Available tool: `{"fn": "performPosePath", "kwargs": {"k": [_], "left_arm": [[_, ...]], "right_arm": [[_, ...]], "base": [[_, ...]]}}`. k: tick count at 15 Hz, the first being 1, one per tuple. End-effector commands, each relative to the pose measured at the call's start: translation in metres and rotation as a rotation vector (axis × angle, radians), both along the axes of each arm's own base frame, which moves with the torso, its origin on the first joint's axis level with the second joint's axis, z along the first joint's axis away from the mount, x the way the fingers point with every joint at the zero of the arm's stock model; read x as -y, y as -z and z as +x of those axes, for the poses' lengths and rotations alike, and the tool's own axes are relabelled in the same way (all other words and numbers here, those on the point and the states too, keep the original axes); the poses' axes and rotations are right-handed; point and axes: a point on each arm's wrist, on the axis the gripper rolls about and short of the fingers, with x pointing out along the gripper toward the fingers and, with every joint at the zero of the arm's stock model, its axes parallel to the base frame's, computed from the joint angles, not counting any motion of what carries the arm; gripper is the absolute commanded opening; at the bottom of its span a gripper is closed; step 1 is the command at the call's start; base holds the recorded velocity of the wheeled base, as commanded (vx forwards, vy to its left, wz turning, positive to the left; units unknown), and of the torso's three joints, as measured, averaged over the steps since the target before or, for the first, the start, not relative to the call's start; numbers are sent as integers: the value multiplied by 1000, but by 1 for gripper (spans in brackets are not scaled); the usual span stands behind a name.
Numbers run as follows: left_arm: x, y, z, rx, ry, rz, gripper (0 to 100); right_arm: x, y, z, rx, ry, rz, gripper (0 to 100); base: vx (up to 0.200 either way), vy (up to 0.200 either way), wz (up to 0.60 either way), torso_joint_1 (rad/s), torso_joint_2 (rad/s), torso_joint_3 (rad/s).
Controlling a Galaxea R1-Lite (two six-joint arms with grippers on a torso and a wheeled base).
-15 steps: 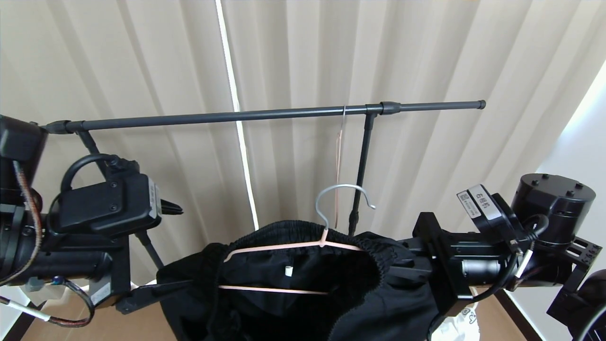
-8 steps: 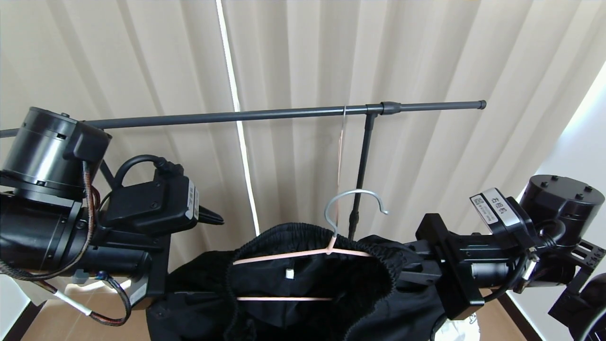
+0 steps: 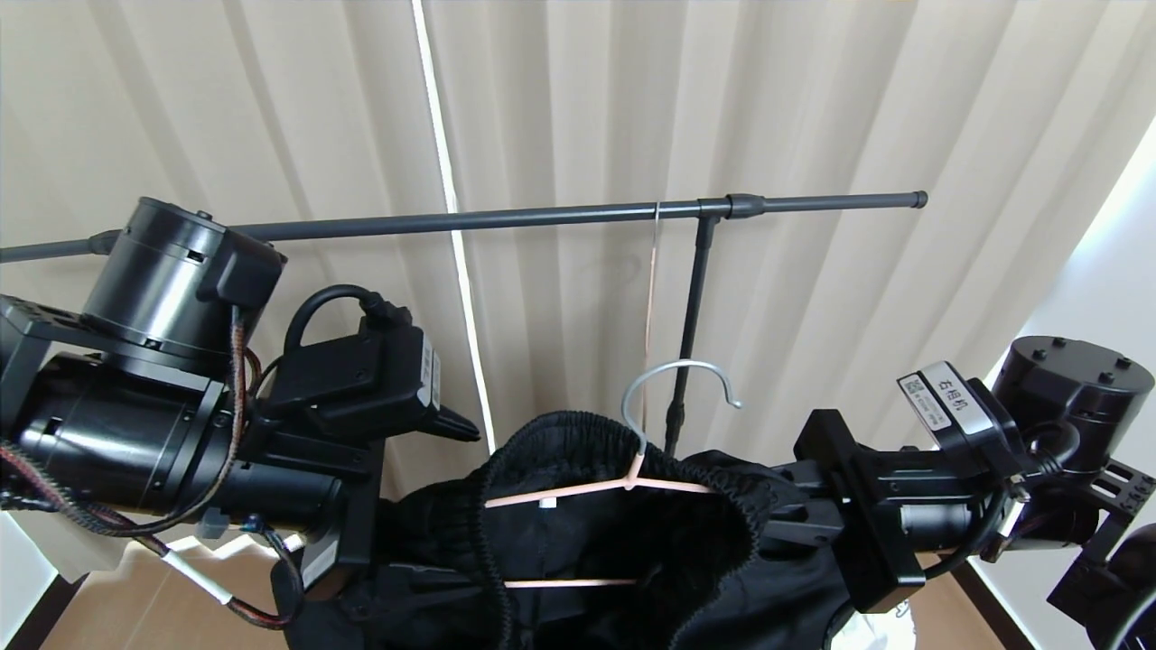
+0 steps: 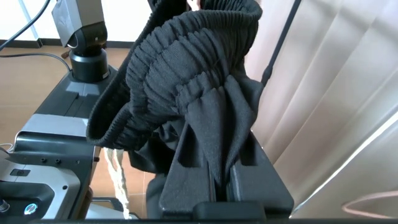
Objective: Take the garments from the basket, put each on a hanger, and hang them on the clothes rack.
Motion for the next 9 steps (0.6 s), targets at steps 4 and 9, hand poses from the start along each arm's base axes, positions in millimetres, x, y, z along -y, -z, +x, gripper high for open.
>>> {"fn": "performPosePath", "kwargs": {"k": [4, 9], "left_arm": [[14, 12, 7, -41, 35, 25, 100], [16, 16, 10, -21, 32, 19, 100]], "right_arm": [[0, -2, -1, 6, 0, 3, 0], [1, -2, -1, 9, 0, 4, 0]], "base": [[0, 0, 0, 0, 0, 0], [0, 0, 0, 0, 0, 0]]}}
